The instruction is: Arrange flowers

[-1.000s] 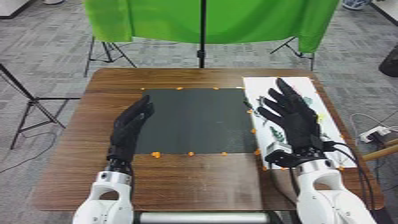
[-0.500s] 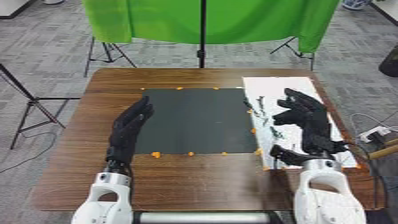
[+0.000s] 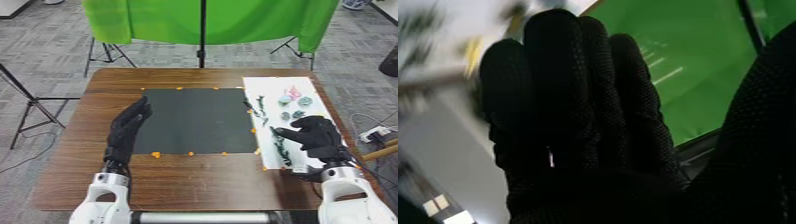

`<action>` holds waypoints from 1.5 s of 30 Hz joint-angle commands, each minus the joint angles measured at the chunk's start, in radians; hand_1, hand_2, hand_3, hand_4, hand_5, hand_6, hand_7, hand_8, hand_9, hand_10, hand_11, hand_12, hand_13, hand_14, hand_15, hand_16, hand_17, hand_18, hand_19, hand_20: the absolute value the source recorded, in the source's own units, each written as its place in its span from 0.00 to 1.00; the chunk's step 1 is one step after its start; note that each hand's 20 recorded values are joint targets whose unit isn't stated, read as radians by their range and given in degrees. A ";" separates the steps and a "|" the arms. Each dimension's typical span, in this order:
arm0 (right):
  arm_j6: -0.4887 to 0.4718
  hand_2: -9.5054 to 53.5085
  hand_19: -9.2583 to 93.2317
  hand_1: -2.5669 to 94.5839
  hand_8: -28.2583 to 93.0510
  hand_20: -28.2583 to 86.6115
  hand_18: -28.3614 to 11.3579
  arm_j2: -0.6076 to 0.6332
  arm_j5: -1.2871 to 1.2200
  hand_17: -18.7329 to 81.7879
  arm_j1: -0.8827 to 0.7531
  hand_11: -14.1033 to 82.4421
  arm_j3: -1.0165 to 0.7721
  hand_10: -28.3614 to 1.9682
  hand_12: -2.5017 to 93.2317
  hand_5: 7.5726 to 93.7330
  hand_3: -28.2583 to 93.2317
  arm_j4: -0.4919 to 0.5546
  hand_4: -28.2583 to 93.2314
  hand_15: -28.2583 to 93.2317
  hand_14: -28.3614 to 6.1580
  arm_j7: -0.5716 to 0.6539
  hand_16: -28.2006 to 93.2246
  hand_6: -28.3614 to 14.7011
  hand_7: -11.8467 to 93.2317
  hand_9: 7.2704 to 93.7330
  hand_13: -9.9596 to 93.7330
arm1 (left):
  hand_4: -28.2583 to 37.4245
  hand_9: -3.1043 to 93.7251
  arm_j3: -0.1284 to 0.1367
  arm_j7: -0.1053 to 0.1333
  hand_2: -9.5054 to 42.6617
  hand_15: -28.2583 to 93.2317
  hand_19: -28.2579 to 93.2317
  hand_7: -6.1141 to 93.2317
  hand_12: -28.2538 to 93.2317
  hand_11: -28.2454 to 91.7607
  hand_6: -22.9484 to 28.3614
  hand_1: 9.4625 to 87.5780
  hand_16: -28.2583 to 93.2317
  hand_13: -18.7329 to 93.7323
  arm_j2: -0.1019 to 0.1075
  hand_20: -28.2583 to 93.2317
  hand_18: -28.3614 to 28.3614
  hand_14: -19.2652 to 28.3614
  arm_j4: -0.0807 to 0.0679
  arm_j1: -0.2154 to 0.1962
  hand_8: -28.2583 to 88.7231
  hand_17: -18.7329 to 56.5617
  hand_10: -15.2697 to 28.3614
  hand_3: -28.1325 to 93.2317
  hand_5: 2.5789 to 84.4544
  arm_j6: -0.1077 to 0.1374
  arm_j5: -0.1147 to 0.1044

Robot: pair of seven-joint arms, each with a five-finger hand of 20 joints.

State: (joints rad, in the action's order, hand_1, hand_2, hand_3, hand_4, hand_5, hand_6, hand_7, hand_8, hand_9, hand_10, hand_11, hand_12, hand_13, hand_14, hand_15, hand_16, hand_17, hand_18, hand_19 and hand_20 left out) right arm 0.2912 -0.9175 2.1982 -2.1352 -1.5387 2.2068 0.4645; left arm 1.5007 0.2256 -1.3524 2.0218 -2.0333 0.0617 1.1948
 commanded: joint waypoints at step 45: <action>-0.054 0.00 1.00 0.89 0.46 0.76 0.41 0.114 0.145 0.84 0.203 0.57 0.215 0.53 0.46 0.84 0.00 -0.099 0.77 0.78 0.71 0.151 0.51 0.66 0.45 0.90 0.95 | 0.16 0.41 0.021 -0.021 0.01 0.34 0.27 0.16 0.34 0.33 0.50 0.27 0.26 0.41 0.020 0.38 0.73 0.73 0.001 -0.030 0.19 0.24 0.60 0.74 0.44 -0.020 -0.014</action>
State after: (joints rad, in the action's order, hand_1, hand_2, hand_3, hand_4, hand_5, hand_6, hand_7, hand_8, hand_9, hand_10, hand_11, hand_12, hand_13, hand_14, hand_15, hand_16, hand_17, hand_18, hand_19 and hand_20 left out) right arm 0.0981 -0.7686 2.4107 -1.9409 -1.2859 2.0587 0.6129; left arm 1.5177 0.2068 -1.3406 2.0280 -2.0462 0.0380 1.1961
